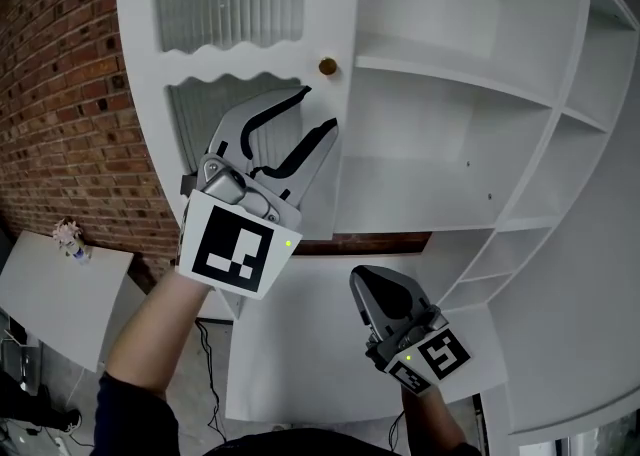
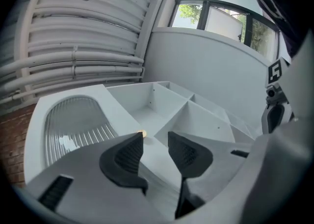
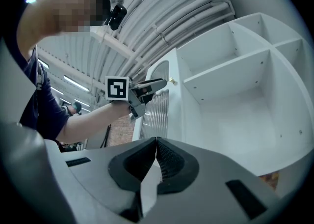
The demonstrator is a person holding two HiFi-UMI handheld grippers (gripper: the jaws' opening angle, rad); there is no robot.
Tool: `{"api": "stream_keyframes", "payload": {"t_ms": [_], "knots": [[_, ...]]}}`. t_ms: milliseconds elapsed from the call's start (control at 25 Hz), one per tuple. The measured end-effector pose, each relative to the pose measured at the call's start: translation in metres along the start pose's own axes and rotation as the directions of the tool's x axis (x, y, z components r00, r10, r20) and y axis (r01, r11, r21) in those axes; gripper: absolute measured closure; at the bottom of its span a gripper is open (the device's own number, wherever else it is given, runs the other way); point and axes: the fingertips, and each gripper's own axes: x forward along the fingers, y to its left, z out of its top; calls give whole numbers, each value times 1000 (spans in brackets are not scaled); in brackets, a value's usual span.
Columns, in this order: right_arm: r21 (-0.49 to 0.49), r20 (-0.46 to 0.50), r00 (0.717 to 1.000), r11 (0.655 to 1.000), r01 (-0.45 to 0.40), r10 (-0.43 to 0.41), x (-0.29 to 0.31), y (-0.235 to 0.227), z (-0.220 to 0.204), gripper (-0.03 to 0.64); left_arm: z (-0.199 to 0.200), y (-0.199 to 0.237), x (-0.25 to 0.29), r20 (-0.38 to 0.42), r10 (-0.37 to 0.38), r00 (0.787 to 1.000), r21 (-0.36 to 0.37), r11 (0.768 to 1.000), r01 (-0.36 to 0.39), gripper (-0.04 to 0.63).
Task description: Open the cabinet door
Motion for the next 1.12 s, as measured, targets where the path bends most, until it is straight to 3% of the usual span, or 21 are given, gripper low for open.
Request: {"api": "stream_keyframes", "payload": {"t_ms": [400, 640, 1120], "knots": [[-44, 42, 999, 999, -23, 25, 24, -11, 19, 591, 5, 20, 32, 5, 12, 1000, 48, 999, -12, 440], [-47, 63, 998, 999, -14, 17, 33, -19, 29, 592, 0, 17, 46, -55, -26, 998, 99, 995, 32, 440], [-26, 64, 998, 1000, 6, -4, 26, -23, 27, 592, -4, 24, 54, -96, 15, 995, 132, 991, -3, 497]]}}
